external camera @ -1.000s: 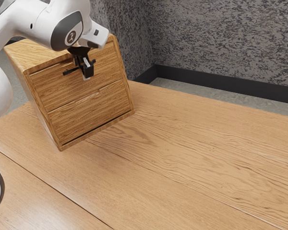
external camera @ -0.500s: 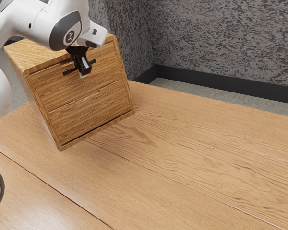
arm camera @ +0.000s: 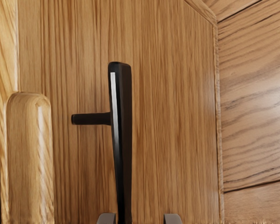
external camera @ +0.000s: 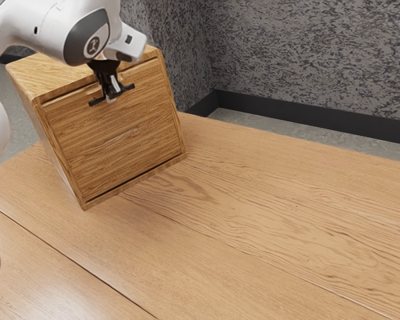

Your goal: Pull the drawer handle with one arm to open the drawer

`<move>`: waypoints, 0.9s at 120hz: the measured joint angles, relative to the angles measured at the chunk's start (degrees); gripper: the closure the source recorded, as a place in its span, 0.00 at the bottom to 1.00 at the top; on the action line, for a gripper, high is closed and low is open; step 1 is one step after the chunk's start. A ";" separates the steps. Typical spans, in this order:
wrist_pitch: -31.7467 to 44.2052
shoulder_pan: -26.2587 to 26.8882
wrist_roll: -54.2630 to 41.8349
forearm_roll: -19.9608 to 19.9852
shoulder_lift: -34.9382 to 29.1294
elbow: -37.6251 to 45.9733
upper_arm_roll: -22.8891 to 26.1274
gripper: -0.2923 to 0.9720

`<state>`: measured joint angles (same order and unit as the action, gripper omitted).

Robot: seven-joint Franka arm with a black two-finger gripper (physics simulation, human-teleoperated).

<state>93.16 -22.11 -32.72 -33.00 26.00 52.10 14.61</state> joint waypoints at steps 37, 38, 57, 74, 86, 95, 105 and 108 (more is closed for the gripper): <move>-0.63 0.02 -0.24 0.43 -0.22 0.82 -0.06 0.75; -0.64 0.02 -0.24 0.45 -0.23 0.86 -0.06 0.75; -0.81 0.04 -0.26 0.83 -1.59 2.44 -0.02 0.75; -0.86 0.09 -0.20 1.39 -2.94 4.46 0.01 0.76; -0.89 0.38 -0.15 1.88 -3.61 5.41 0.04 0.75; -0.88 0.45 -0.09 2.37 -4.23 6.24 0.18 0.75; -0.89 0.60 0.01 2.73 -4.92 7.07 0.52 0.75; -0.90 0.60 0.04 2.81 -5.06 7.20 0.85 0.75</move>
<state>92.26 -21.50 -32.68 -30.19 20.94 59.30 15.46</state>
